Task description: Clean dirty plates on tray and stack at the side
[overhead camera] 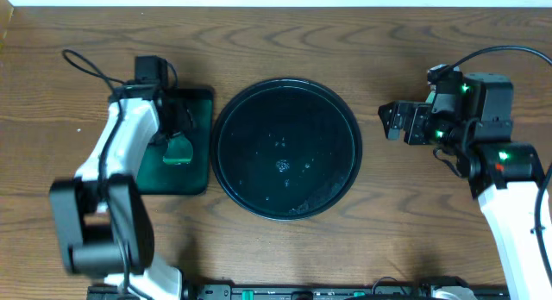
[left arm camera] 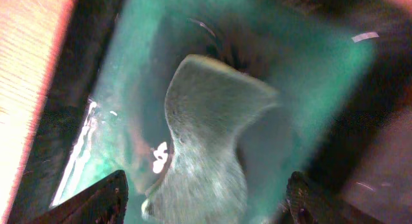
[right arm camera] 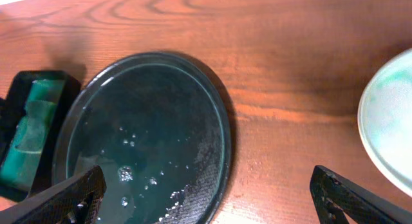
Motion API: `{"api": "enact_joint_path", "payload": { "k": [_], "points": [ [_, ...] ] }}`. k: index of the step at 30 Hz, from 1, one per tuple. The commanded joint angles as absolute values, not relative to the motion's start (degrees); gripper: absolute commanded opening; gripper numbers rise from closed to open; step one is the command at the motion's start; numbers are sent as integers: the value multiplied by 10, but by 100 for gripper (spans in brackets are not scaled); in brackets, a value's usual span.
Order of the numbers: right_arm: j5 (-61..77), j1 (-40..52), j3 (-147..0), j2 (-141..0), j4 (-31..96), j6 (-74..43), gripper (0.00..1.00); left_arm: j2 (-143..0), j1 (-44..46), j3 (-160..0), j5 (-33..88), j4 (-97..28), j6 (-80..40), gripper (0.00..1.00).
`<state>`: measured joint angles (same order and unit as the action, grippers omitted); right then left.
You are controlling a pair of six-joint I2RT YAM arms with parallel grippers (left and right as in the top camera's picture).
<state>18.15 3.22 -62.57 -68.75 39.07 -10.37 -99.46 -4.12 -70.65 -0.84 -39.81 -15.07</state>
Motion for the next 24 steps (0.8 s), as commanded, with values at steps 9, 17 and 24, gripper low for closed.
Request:
{"api": "enact_joint_path", "payload": {
  "k": [9,17,24],
  "points": [
    [182,39,-633,-620,408,-22,99,-694,7,-719,34,-463,-100,79],
    [180,39,-633,-614,432,-20,99,-468,63,-719,35,-518,-100,79],
    [172,39,-633,-614,449,-20,99,-320,78,-719,35,-592,-100,79]
  ]
}}
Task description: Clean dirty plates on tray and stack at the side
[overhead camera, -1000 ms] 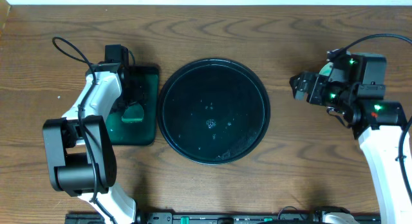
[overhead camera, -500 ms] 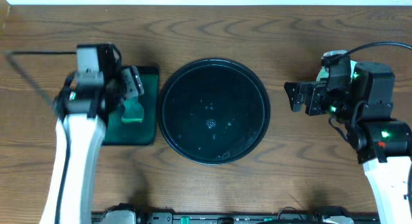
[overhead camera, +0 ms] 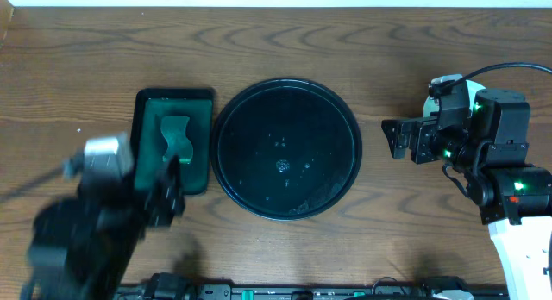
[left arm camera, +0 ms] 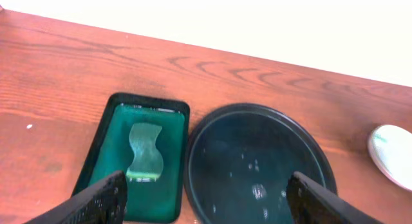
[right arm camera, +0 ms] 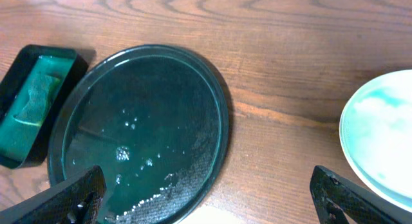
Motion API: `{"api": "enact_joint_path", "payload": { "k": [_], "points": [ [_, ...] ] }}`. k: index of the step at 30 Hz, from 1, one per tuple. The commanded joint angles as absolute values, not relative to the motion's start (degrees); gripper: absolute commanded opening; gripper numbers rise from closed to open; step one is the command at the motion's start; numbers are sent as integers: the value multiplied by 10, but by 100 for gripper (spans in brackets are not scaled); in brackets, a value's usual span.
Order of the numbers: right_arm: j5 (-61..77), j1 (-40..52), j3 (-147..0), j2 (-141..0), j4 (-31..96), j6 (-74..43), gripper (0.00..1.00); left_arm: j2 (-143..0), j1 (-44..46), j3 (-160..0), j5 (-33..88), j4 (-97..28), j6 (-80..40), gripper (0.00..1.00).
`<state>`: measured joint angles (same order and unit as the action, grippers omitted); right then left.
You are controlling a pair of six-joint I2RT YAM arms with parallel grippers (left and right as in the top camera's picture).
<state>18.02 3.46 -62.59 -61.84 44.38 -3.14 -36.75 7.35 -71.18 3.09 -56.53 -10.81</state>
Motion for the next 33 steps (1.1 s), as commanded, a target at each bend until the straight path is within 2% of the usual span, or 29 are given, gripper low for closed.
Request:
{"api": "enact_joint_path", "payload": {
  "k": [1,15,33],
  "points": [
    [168,38,-633,-614,453,-20,99,-302,78,-719,34,-607,-100,79],
    [150,38,-633,-614,465,-20,99,-78,78,-719,-1,-772,-96,80],
    [148,38,-633,-614,494,-21,99,-61,78,-717,-22,-811,-97,80]
  ]
}}
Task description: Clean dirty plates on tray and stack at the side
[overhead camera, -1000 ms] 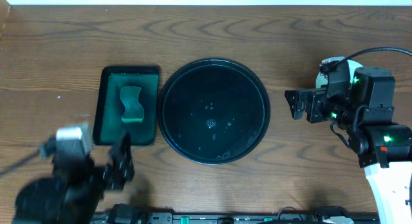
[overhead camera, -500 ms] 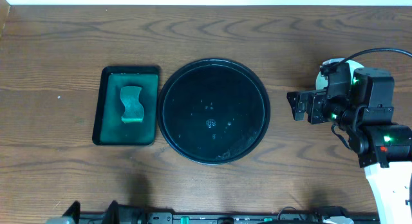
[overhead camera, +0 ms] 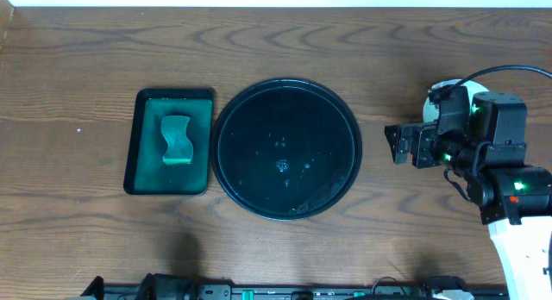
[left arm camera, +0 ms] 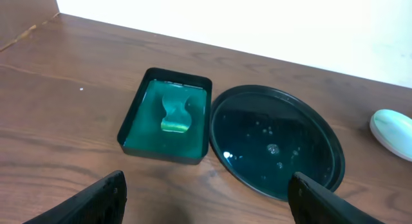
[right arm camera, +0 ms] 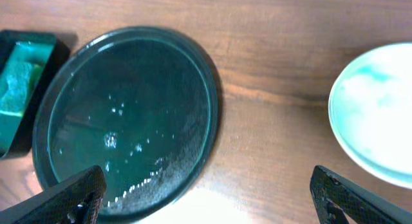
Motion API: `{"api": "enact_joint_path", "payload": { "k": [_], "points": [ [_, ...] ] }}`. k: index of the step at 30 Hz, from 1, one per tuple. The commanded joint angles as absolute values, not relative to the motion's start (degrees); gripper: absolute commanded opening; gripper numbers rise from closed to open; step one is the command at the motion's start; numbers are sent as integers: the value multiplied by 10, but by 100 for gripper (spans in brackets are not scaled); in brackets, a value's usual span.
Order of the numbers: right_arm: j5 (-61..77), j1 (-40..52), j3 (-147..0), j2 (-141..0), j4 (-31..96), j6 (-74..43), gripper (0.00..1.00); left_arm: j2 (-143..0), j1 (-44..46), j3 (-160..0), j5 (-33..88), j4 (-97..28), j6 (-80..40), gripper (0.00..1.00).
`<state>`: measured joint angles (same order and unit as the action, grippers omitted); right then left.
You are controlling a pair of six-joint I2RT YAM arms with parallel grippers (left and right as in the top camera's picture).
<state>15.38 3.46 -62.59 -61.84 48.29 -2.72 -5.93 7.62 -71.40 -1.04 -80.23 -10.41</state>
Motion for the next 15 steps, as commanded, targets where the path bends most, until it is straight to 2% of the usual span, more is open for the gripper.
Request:
{"api": "enact_joint_path", "payload": {
  "k": [1,15],
  "points": [
    [148,38,-633,-614,500,-21,99,-61,78,-717,-22,-815,-97,80],
    [149,38,-633,-614,517,-21,99,-61,78,-717,-22,-836,-97,80]
  ]
}}
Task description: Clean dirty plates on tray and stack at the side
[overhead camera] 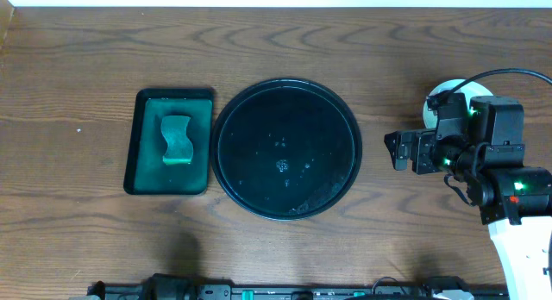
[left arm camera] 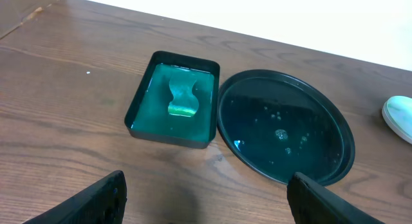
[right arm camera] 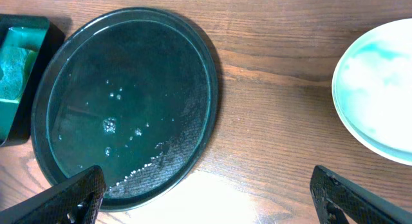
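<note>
The round dark tray (overhead camera: pixel 286 149) lies mid-table, wet with droplets and bearing no plates. A pale white-green plate (right arm camera: pixel 380 102) rests on the wood right of it; in the overhead view the plate (overhead camera: pixel 448 87) peeks out from behind the right arm. My right gripper (overhead camera: pixel 393 151) hovers open between tray and plate, its fingers empty (right arm camera: pixel 207 176). My left gripper (left arm camera: pixel 206 180) is open and empty, high above the table's near left side, and out of the overhead view. The tray (left arm camera: pixel 286 127) shows ahead of it.
A dark rectangular tub (overhead camera: pixel 169 140) of green water stands left of the tray, with a green sponge (overhead camera: pixel 176 140) lying in it. The right arm's cable loops over the table's far right.
My right gripper has shifted slightly toward the near side, staying open. The left wrist view has shifted a little; the tub and tray sit slightly further right in it.
My left gripper was open and low in the tub, right over the sponge. Then it was raised at the near left with the sponge left in the tub. After that it was out of the overhead view. The right gripper stayed open beside the tray.
</note>
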Motion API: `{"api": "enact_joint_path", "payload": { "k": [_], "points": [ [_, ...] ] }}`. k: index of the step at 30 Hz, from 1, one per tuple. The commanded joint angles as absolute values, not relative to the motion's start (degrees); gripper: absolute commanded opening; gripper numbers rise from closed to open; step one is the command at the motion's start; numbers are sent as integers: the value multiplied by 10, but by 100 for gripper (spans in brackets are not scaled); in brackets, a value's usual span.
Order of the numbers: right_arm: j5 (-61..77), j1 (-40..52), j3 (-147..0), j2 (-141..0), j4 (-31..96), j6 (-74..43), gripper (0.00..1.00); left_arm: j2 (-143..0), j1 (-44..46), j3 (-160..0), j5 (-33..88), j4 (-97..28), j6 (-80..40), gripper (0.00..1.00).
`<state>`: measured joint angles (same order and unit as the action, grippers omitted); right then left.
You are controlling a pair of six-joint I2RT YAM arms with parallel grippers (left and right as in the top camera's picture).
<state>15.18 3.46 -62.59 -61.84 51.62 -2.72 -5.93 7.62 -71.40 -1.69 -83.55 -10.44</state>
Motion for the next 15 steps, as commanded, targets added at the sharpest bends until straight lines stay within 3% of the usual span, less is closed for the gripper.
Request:
{"api": "enact_joint_path", "payload": {
  "k": [1,15],
  "points": [
    [148,38,-633,-614,517,-21,99,-61,78,-717,-22,-836,-97,80],
    [149,38,-633,-614,517,-21,99,-61,78,-717,-22,-840,-97,80]
  ]
}}
